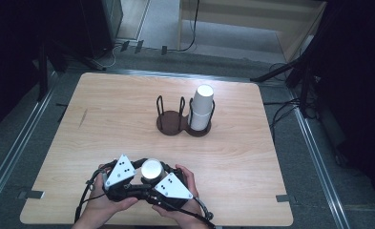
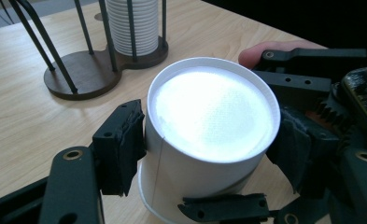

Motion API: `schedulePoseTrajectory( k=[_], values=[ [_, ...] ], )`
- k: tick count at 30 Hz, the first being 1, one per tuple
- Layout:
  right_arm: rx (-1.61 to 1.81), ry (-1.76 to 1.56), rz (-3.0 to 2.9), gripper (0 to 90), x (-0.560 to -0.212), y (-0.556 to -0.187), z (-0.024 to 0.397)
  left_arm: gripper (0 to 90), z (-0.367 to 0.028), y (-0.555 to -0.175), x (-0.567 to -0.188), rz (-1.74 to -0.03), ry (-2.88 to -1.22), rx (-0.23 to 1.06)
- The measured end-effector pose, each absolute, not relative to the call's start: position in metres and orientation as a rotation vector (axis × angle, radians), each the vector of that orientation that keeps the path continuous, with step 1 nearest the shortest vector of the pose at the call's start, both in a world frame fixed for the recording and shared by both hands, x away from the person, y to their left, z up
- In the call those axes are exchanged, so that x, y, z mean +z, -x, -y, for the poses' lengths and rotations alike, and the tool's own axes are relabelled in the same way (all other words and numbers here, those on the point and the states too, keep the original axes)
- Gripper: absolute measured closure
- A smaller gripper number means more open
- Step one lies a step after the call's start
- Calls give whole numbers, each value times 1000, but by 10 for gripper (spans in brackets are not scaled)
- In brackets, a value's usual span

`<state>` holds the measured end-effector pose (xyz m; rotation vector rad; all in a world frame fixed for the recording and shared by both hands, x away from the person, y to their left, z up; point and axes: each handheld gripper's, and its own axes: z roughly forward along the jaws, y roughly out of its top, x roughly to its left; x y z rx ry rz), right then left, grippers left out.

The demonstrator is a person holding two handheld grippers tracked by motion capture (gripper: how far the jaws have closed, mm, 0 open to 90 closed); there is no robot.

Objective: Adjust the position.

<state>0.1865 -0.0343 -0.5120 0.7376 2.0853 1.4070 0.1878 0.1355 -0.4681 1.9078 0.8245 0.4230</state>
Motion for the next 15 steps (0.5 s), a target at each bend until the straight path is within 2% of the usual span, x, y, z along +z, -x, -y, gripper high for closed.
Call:
schedulePoseTrajectory(
  k=[8, 10, 13, 15],
  values=[
    [1413, -741, -2087, 268, -512, -187, 34, 342, -139, -189, -468, -823, -1898, 405],
    [1407, -751, -2084, 246, -512, -187, 34, 350, -140, -190, -467, -826, -1881, 395],
    [1403, -757, -2089, 159, -512, -187, 33, 354, -144, -190, -464, -833, -1848, 387],
    [1392, -764, -2098, 154, -514, -187, 33, 355, -148, -190, -462, -831, -1831, 388]
  ],
)
